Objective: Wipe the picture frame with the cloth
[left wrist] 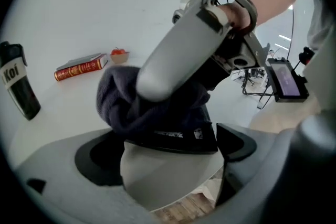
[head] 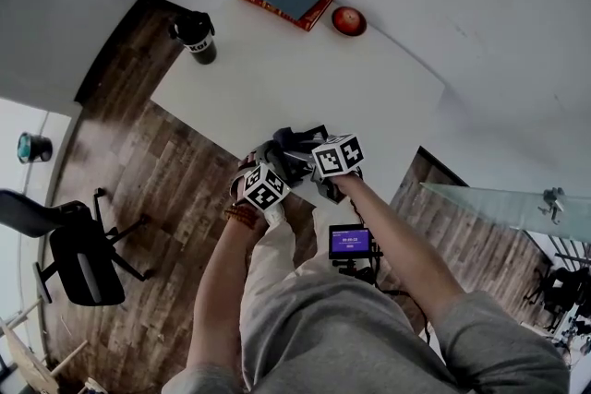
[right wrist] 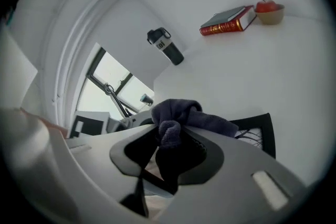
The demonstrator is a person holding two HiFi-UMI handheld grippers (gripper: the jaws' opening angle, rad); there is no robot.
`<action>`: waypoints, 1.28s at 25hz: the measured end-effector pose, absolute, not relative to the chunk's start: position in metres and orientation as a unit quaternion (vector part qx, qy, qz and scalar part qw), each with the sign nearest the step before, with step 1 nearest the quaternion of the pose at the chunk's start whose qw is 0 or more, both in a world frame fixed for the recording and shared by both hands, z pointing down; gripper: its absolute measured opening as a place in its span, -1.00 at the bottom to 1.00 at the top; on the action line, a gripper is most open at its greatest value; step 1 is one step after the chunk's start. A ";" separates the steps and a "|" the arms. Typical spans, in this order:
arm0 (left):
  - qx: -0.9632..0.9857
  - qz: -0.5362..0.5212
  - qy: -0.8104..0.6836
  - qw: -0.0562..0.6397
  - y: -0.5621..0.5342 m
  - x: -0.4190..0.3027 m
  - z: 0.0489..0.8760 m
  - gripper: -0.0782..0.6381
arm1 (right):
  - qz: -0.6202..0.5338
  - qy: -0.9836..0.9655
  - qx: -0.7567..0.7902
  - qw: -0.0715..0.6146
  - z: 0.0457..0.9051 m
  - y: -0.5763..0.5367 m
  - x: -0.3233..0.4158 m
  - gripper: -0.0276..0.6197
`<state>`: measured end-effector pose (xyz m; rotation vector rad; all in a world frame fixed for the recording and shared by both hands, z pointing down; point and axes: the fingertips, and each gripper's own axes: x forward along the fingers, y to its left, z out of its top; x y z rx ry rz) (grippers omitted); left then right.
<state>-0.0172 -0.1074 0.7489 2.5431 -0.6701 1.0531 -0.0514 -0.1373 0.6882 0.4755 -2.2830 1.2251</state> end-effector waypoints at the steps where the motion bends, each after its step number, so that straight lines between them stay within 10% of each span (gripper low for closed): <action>1: 0.888 0.368 -0.225 0.162 -0.104 -0.017 0.747 0.75 | 0.463 -0.841 0.165 0.225 0.675 -0.137 -0.048 -0.54; 8: 0.908 0.292 -0.259 0.150 -0.106 -0.027 0.681 0.74 | 0.430 -0.878 0.193 0.085 0.570 -0.149 -0.003 -0.54; 23: 0.918 0.048 -0.394 0.014 -0.117 -0.036 0.423 0.57 | 0.216 -0.928 0.303 0.003 0.425 -0.113 0.039 -0.53; 28: 0.905 0.034 -0.411 -0.108 -0.106 -0.044 0.351 0.23 | 0.134 -0.935 0.327 -0.010 0.377 -0.103 0.037 -0.53; 32: 0.886 -0.027 -0.457 -0.077 -0.098 -0.054 0.326 0.00 | 0.084 -0.934 0.346 -0.026 0.345 -0.093 0.037 -0.53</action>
